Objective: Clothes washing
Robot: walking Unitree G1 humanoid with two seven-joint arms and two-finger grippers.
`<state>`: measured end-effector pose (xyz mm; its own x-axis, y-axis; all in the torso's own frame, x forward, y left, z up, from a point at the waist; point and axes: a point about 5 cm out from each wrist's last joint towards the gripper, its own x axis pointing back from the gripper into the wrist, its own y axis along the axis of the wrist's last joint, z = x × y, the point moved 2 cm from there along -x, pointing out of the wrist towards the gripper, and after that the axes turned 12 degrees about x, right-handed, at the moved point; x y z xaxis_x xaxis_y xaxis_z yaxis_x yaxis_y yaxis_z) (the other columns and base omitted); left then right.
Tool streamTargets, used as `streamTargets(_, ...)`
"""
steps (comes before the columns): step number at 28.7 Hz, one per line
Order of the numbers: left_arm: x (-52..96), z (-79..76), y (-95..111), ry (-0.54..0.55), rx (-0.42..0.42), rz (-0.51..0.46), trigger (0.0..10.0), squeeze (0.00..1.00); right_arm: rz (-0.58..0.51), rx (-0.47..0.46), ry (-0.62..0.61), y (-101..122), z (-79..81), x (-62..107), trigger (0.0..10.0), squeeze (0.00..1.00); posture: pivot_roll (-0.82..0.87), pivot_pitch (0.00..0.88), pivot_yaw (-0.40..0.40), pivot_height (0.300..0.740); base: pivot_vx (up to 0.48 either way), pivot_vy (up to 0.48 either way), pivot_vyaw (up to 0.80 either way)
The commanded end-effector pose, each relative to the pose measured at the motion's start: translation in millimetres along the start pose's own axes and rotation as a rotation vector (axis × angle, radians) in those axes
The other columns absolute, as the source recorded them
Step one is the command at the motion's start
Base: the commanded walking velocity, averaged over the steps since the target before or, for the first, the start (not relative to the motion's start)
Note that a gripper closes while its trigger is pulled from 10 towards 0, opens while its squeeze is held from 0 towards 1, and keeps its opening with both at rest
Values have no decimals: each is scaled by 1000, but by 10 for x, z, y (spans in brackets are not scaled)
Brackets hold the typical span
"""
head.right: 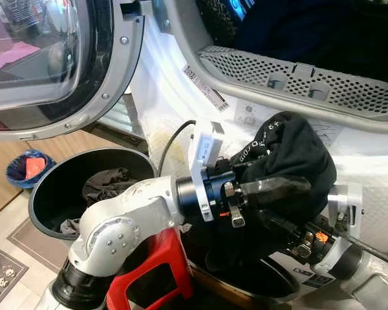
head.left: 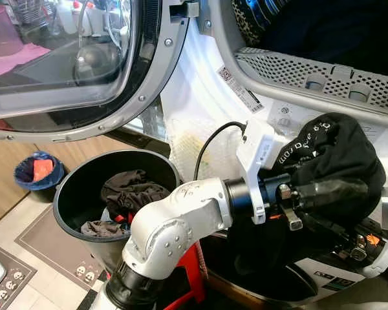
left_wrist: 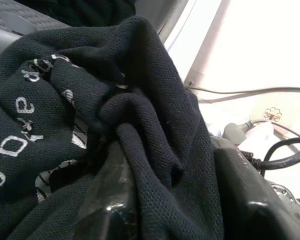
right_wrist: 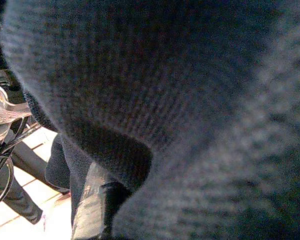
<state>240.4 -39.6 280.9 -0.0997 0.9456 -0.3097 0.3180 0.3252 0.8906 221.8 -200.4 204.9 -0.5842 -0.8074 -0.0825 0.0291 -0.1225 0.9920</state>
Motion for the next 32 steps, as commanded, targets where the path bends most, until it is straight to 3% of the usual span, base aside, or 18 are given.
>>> streamTargets(1, 5, -61, -29, -12, -19, 27, 10000, 1000, -9, 34, -12, 54, -27, 36, 0, 0, 6, 171, 18, 740, 0, 0, 0)
streamTargets(7, 135, -108, -43, 10, -111, 96, 10000, 1000, -26, 81, -61, 112, -167, 158, 0, 0, 14, 159, 18, 740, 0, 0, 0)
streamTargets(10, 215, -111, -72, 17, -170, 151, 10000, 1000, -34, 96, -27, 167, -157, 221, 0, 0, 16, 155, 21, 740, 0, 0, 0)
streamTargets(13, 277, -111, -69, 21, -177, 167, 10000, 1000, -17, 104, -7, 189, -148, 260, 0, 0, 14, 153, 23, 740, 0, 0, 0)
streamTargets(20, 588, -163, -16, -15, -257, 287, 10000, 1000, 13, 166, 38, 377, -271, 442, 0, 0, 17, 152, 20, 740, 0, 0, 0)
streamTargets(24, 725, -164, 18, -17, -277, 340, 10000, 1000, -4, 204, 64, 532, -331, 487, 0, 0, 27, 157, 16, 740, 0, 0, 0)
streamTargets(32, 809, -169, 9, 9, -282, 360, 10000, 1000, -82, 264, 121, 827, -352, 474, 0, 0, 36, 159, 8, 740, 0, 0, 0)
